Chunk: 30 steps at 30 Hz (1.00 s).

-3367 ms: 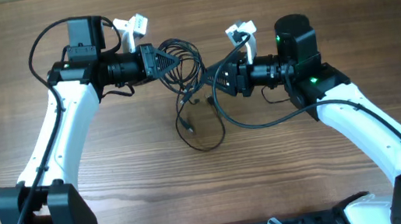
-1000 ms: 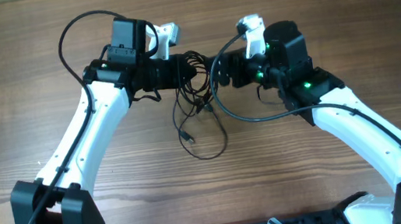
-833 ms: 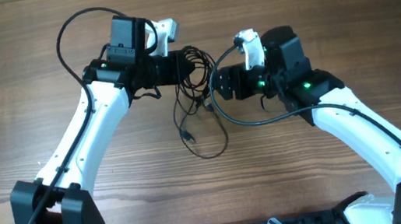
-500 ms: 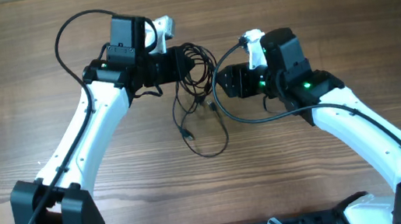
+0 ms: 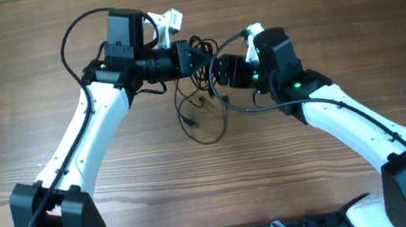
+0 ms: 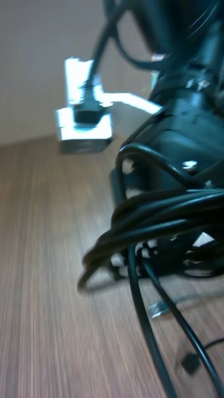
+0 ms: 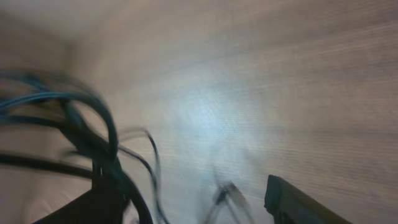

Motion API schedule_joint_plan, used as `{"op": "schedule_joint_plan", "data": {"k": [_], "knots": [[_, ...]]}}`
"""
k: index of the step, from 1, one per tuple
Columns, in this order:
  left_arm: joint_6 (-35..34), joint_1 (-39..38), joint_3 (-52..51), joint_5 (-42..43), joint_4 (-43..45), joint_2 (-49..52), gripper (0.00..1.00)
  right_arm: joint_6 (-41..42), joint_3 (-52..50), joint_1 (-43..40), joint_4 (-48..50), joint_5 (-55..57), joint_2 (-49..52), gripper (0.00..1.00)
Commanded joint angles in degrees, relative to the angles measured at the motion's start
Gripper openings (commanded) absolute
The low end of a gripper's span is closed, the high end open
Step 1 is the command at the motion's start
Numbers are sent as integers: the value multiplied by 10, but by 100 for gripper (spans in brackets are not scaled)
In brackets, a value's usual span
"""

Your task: Untangle cables

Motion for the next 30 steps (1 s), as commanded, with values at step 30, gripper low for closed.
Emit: {"op": "schedule_joint_plan", "data": {"k": [30], "knots": [[23,91,1,84,-45,-128,4,-253,3,-166,-42,-330,-4,90]]}}
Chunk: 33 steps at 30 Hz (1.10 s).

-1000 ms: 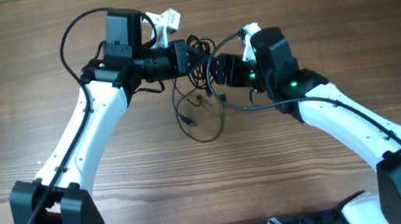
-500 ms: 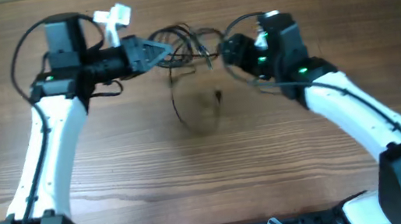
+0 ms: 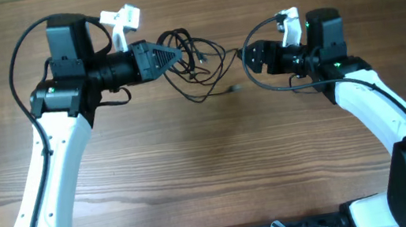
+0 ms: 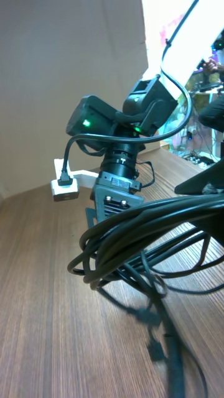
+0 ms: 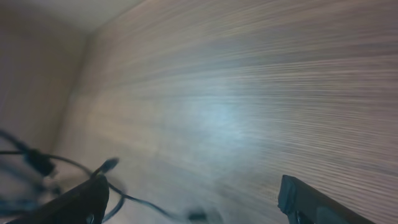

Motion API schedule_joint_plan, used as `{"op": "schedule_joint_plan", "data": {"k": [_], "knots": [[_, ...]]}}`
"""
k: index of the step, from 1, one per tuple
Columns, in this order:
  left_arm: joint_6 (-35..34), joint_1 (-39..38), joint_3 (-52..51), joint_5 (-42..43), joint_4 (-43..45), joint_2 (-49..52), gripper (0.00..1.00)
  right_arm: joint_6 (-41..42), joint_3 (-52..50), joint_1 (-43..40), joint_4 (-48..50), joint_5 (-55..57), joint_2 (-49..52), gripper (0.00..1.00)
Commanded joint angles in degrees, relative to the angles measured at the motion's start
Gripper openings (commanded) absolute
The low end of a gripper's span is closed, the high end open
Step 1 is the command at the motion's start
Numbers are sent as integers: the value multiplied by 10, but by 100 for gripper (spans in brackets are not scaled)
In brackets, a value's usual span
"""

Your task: Untangle cables

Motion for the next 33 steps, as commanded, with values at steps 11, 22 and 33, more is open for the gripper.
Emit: {"op": "schedule_joint_plan", "data": {"k": [11,22,33], "knots": [[24,-7,11,-45,4,-4,4,-59,0,12,45,-131,-14,97],[24,-7,11,-2,4,-4,4,45,0,146,129,209,5,100],[24,-7,11,53,19,-4,4,82,0,158,148,127,34,100]]}}
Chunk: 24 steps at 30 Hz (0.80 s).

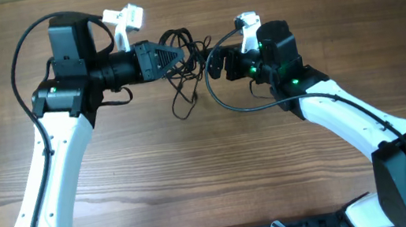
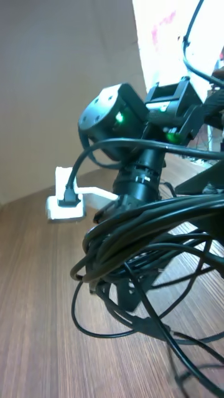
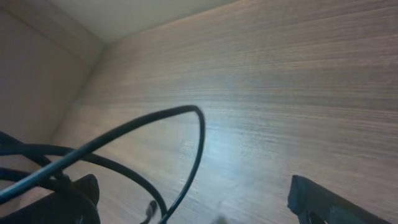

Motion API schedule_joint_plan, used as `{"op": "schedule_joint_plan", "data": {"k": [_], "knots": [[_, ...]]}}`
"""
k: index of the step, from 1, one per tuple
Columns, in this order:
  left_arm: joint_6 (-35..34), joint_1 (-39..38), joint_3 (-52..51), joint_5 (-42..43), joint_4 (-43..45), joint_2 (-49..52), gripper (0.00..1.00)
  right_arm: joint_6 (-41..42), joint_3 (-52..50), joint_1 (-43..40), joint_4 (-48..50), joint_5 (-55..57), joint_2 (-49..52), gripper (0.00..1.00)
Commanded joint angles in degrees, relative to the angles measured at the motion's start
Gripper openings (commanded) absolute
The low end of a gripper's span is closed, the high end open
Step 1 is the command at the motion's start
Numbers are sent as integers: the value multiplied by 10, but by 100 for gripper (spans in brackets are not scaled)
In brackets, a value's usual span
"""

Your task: Untangle cables

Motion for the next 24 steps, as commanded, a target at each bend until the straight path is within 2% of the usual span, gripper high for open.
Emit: {"op": "schedule_joint_plan", "data": {"k": [1,4,6,9,15,19,24], "knots": [[13,-2,11,60,14,-4,4,6,1,6,-1,-36,15,100],[13,-2,11,120,14,-4,4,2,1,6,-1,7,32,100],[13,-1,11,160,14,-5,4,18,1,-1,-21,80,49,100],[13,4,11,165,11,-5,4,69,1,-30,-112,188,48,100],[14,30,11,164,9,-5,4,47,1,-144,-284,239,47,100],[13,30,11,52,-10,-5,4,-3,1,-184,-326,239,46,100],[11,29,11,-114,-52,-5,4,-2,1,-187,-352,239,35,100]]}}
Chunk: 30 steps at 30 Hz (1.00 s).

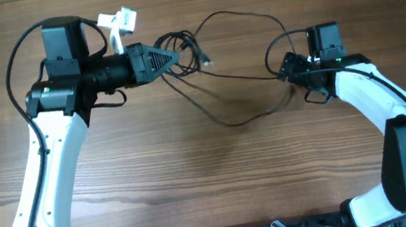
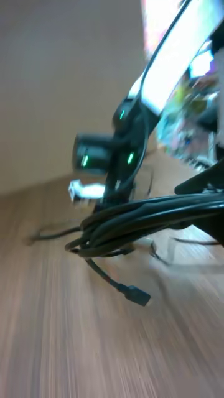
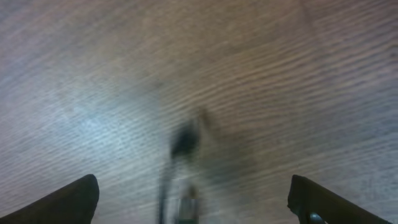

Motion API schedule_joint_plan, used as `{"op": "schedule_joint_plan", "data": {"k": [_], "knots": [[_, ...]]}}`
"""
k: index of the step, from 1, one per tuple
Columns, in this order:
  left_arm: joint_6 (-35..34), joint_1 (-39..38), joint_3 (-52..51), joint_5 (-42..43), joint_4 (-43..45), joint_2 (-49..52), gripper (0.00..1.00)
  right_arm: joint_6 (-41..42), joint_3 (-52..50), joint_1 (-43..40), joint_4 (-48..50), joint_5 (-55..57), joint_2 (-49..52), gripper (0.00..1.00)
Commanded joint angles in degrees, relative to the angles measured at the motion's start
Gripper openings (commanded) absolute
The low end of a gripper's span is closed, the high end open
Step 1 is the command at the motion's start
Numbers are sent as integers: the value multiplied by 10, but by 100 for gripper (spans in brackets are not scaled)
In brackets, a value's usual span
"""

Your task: Untangle cables

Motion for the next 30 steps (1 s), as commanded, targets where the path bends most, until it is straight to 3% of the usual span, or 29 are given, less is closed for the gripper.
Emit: {"op": "schedule_joint_plan", "data": {"k": [1,4,7,11,13,14,15,19,27,30], "knots": [[7,5,10,-148,-20,-8,4,-10,-5,-3,-20,25,-7,100],[2,5,10,-230,-50,-8,4,36,-5,-16,-63,55,-36,100],[-51,5,10,-279,-62,-7,6,103,-5,-43,-124,105,-71,100],[-102,-3,10,-285,-44,-2,16,87,-5,-64,-147,95,-122,100],[-148,-21,9,-300,-23,10,54,41,-5,-64,-145,71,-160,100],[-172,-33,9,-325,-19,18,90,30,-5,-64,-145,64,-177,100],[-182,-41,9,-349,-20,24,100,21,-5,-64,-145,58,-191,100],[-249,-69,9,-463,-50,56,100,-64,-5,-63,-133,-27,-262,100],[-263,-69,9,-462,-84,93,100,-108,-6,-45,-129,-288,-262,100],[-262,-69,9,-462,-84,96,100,-130,-6,0,-119,-307,-244,100]]}}
